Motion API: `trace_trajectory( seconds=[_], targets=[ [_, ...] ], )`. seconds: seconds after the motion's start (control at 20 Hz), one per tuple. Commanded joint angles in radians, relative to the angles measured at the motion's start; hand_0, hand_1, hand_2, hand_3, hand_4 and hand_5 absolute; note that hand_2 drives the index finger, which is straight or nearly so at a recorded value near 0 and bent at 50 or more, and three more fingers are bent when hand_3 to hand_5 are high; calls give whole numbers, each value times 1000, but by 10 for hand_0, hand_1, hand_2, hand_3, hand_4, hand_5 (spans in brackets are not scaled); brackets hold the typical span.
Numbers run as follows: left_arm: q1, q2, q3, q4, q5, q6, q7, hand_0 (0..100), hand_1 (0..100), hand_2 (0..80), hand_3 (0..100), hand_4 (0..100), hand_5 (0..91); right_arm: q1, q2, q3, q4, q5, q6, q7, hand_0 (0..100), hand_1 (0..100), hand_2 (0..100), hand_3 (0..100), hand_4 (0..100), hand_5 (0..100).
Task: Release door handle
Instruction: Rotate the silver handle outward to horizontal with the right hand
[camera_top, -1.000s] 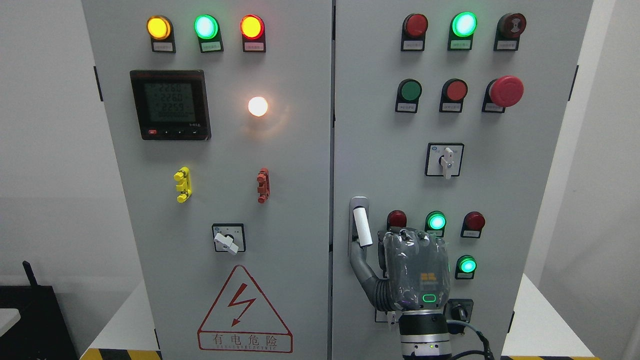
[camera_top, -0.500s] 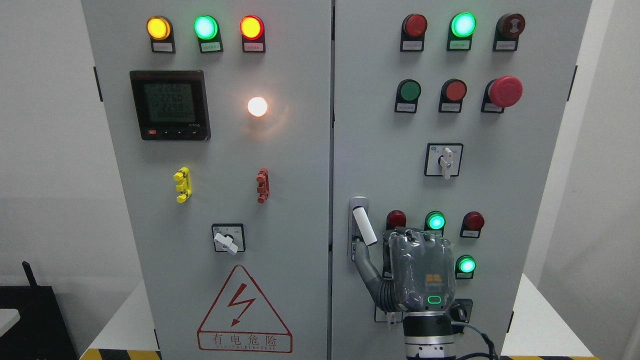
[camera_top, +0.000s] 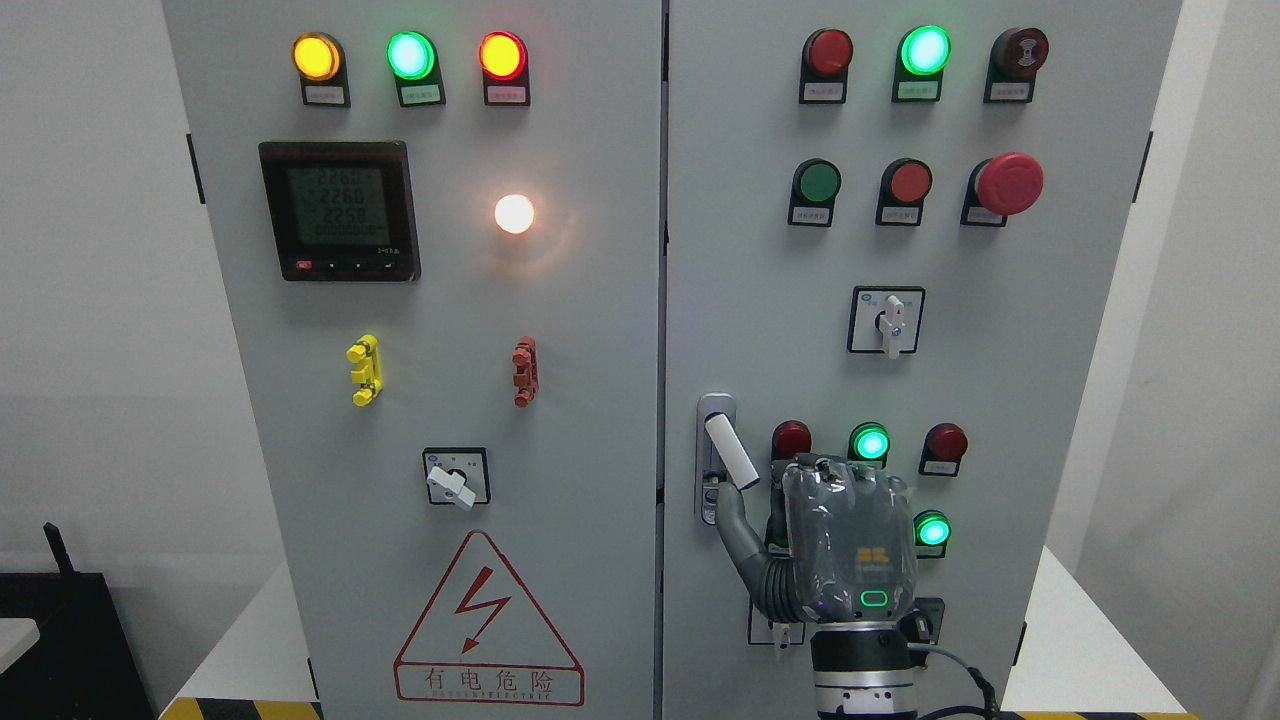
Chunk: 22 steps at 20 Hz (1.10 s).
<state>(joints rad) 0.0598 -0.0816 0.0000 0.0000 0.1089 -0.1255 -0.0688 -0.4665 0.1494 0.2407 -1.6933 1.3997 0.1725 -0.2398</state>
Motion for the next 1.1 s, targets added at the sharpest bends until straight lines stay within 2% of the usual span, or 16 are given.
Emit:
trace_trajectory(
  seconds=[0.0,1.05],
  targets=[
    [0,0,-12,-15,0,0,0,120,389,0,0,0,0,0,-2,-7,-3,1,-1,2,491,487,1000,1000,1000,979],
    [0,0,-12,-15,0,0,0,120,389,0,0,0,0,-9,-5,-34,-12,-1,-2,2,545,440,1000,1000,1000,980]
  ],
)
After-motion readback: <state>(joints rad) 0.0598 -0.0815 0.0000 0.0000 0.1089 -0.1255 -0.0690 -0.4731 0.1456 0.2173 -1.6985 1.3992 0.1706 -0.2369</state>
